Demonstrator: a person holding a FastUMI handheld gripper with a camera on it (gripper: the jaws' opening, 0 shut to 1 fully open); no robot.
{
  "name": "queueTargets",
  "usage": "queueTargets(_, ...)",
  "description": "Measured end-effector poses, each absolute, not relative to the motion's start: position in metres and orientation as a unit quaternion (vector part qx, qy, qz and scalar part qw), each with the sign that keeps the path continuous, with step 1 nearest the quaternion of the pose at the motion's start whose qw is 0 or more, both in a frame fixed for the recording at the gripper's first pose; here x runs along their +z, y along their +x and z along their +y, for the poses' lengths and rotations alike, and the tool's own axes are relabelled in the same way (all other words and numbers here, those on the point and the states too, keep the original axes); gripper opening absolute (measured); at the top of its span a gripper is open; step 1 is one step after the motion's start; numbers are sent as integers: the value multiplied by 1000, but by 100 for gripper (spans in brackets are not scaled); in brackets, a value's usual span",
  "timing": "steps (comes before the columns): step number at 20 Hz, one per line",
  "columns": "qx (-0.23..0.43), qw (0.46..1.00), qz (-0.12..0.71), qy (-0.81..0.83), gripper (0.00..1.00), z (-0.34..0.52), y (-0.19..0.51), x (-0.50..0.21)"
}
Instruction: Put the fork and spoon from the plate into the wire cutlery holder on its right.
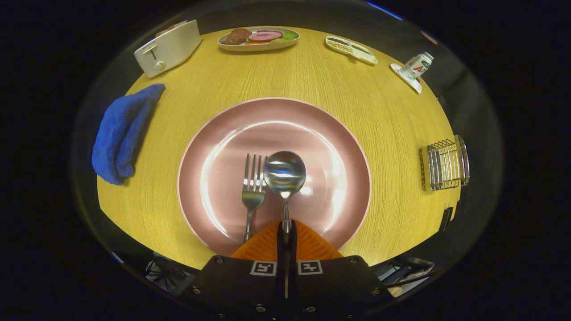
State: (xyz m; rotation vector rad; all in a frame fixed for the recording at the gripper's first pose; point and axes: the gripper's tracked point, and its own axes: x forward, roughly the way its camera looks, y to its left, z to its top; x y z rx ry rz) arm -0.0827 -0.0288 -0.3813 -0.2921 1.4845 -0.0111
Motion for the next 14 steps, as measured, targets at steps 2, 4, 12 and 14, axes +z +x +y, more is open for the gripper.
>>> queueTargets(2, -2, 729, 670, -138, 3, -27, -78, -375)
queueTargets(4, -1, 735, 663, -147, 3, -28, -70, -365)
queueTargets(12, -37, 763, 625, -160, 3, -53, -31, -310)
queueTargets(14, -52, 767, 621, -157, 3, -66, -22, -301)
